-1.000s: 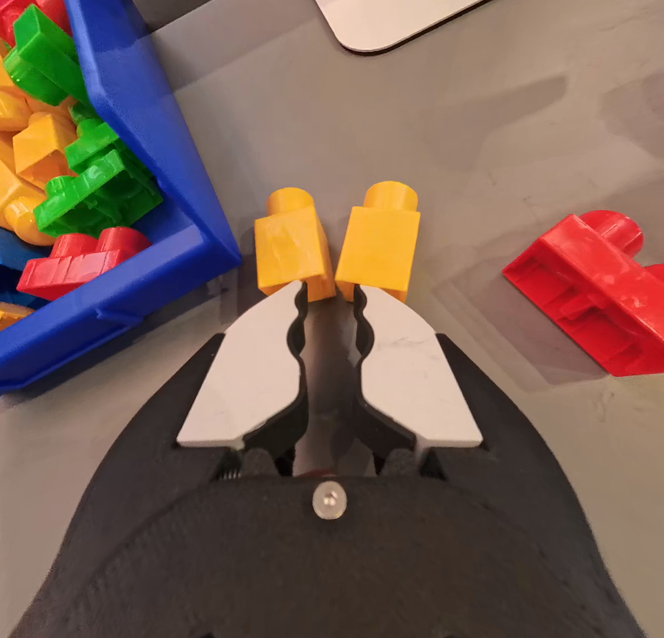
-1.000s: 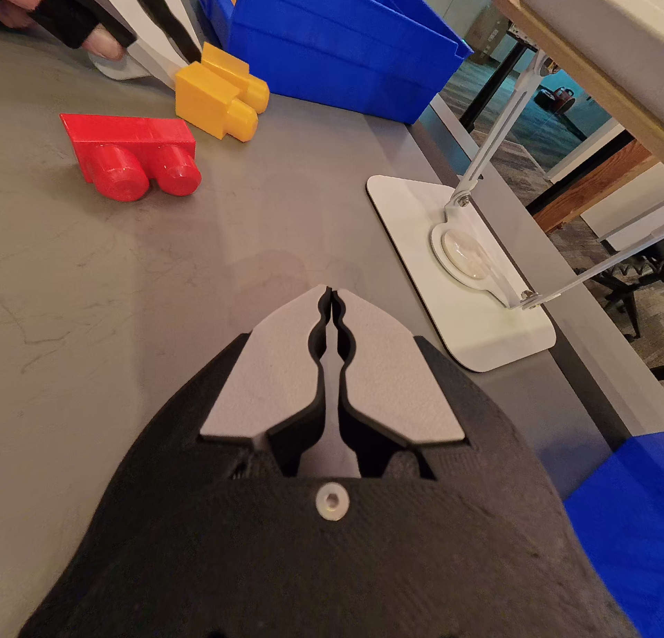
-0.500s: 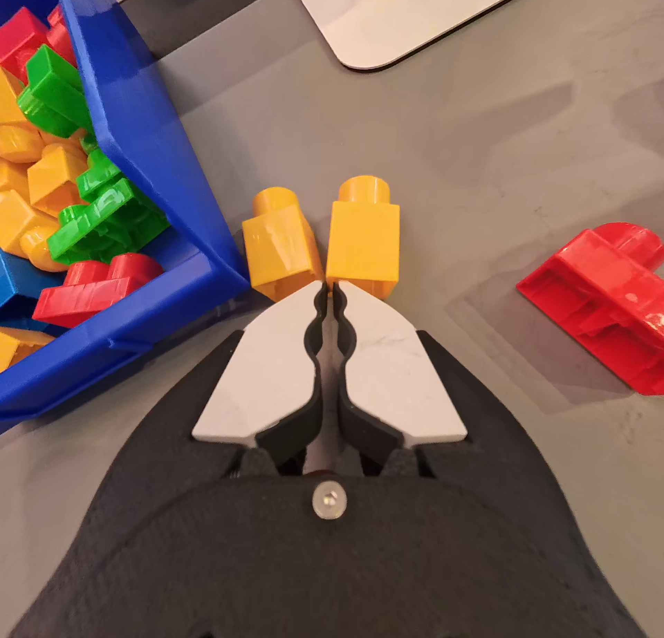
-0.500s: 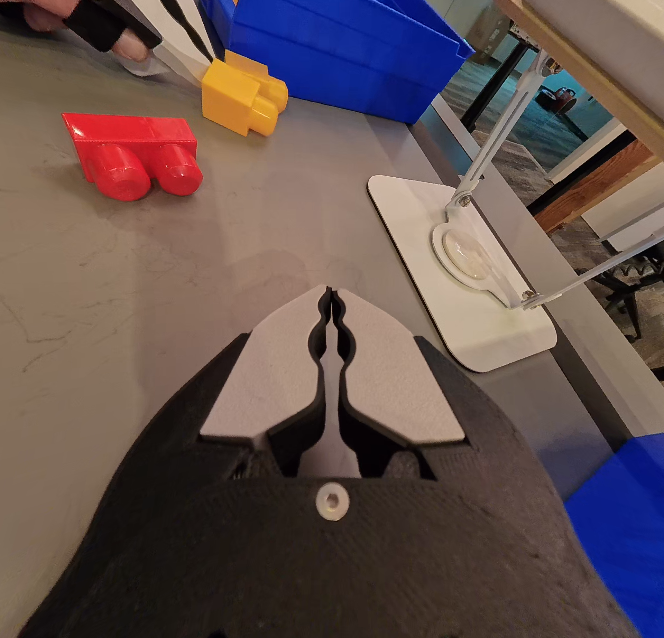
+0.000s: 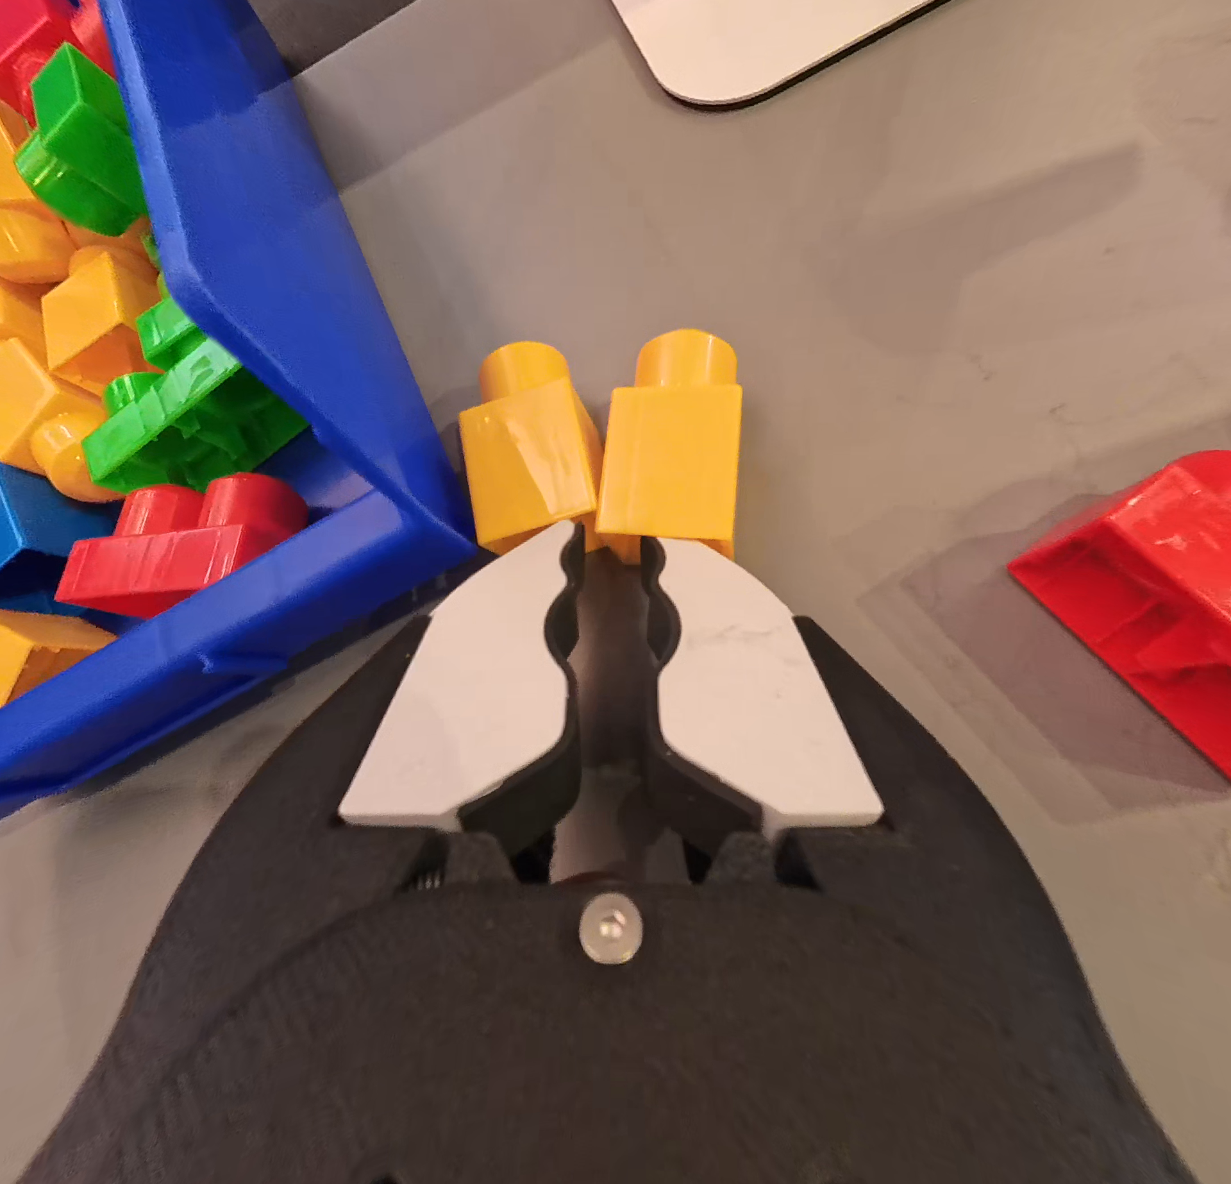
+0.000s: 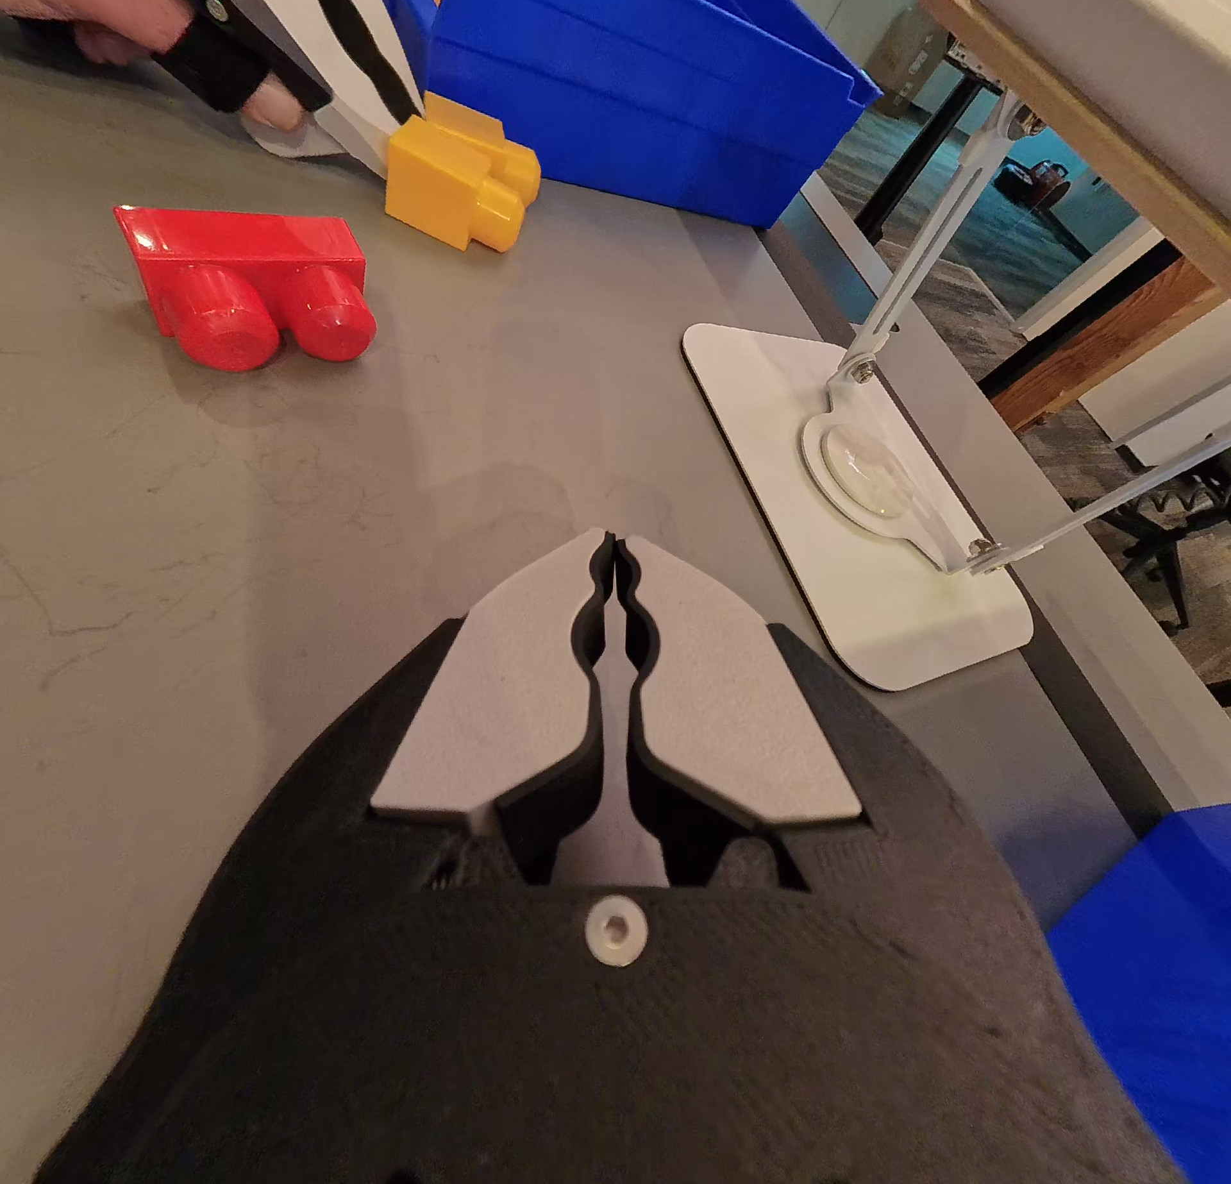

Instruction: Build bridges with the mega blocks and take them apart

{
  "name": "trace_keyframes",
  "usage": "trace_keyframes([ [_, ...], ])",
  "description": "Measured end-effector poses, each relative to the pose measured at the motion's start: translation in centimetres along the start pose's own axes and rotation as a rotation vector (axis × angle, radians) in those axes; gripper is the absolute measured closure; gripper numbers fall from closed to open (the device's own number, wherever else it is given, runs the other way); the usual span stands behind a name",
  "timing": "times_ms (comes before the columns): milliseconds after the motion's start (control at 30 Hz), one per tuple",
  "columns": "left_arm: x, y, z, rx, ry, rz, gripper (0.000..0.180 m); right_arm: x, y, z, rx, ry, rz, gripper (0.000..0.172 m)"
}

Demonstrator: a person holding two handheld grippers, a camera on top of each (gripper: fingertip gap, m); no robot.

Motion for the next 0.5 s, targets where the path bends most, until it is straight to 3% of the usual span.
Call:
trace_keyframes([
  [500, -0.09, -0.07, -0.99, -0.050, -0.058, -0.005, 0.178, 0.02, 0.00, 0.00, -0.001, -0.001, 0.000, 0.172],
])
Point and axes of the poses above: each gripper's, where its closed fingertips meet, x back along the fingers, z out of its underside, y = z × x across the jaws, the point moved 3 cm from there along x, back along the fingers, and after that the axes turned 2 degrees about -z, right-handed, at the moved point
